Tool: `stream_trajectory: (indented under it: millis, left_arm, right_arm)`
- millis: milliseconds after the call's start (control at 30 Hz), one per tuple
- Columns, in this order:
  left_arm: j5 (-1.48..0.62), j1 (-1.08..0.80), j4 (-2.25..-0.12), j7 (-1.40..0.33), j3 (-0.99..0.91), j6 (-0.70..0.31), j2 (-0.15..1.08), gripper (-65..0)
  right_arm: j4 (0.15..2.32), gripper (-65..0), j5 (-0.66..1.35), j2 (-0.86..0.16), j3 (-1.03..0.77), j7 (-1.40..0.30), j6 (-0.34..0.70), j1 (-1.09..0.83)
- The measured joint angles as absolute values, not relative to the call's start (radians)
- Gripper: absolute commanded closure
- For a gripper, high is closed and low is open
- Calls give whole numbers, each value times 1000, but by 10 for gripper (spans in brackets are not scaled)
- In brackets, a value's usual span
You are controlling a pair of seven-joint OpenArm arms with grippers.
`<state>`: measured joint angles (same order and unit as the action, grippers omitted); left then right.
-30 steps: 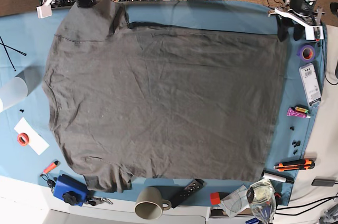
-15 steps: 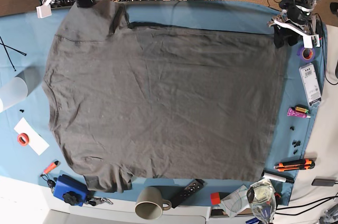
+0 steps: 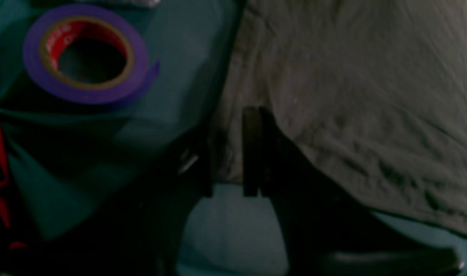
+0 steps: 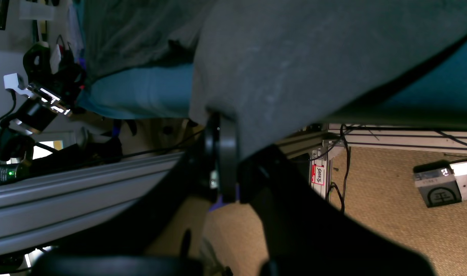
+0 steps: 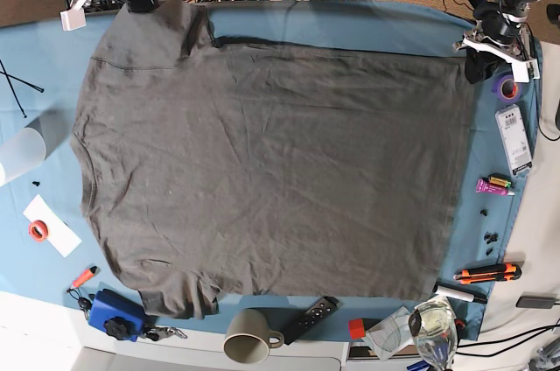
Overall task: Fold the T-shirt properly
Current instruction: 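Move the left gripper to the other shoulder and grasp it, then lift both shoulders and fold the collar edge over toward the hem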
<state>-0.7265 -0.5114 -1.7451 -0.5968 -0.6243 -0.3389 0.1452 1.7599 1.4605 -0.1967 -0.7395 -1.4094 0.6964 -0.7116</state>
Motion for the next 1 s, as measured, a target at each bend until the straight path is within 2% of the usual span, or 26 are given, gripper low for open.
stream_trajectory:
  millis: [133,200,433,567,767,833,867,967,1000]
  left_arm:
    - [-715,-518,-1742,-604,-630,-439,148,-225]
    - [-699,-519,-1745,-606,-630,-447,148,-265]
    - [-576,-526,-1773,-596,-617,-479,138,-267]
    - [-514,-525,-1776,-569,-568,-456,151,-267]
    - [-426,-517,-1789,-516,-427,-367,160,-266]
    - [-383,-515,-1796,-503,-398,-287,160,-240]
    - [-365,-515,-1799,-495,-390,-244,158,-202]
    - [-342,-512,-1801,-496,-389,-147,155,-14]
    - [-345,-511,-1801,-500,-395,-134,156,0]
  right_arm:
    - [1760,0,1460,-197,-739,-1409,696,-712]
    - [1760,0,1460,-197,-739,-1409,696,-712]
    - [1760,0,1460,-197,-739,-1409,696,-712]
    - [1760,0,1460,-196,-739,-1409,696,-709]
    - [1760,0,1460,-197,-739,-1409,696,-709]
    - [1760,0,1460,-197,-739,-1409,696,-709]
    - [1760,0,1460,-197,-739,-1409,696,-709]
    - [1760,0,1460,-197,-740,-1409,697,-709]
    - [1760,0,1460,-196,-744,-1409,697,-709]
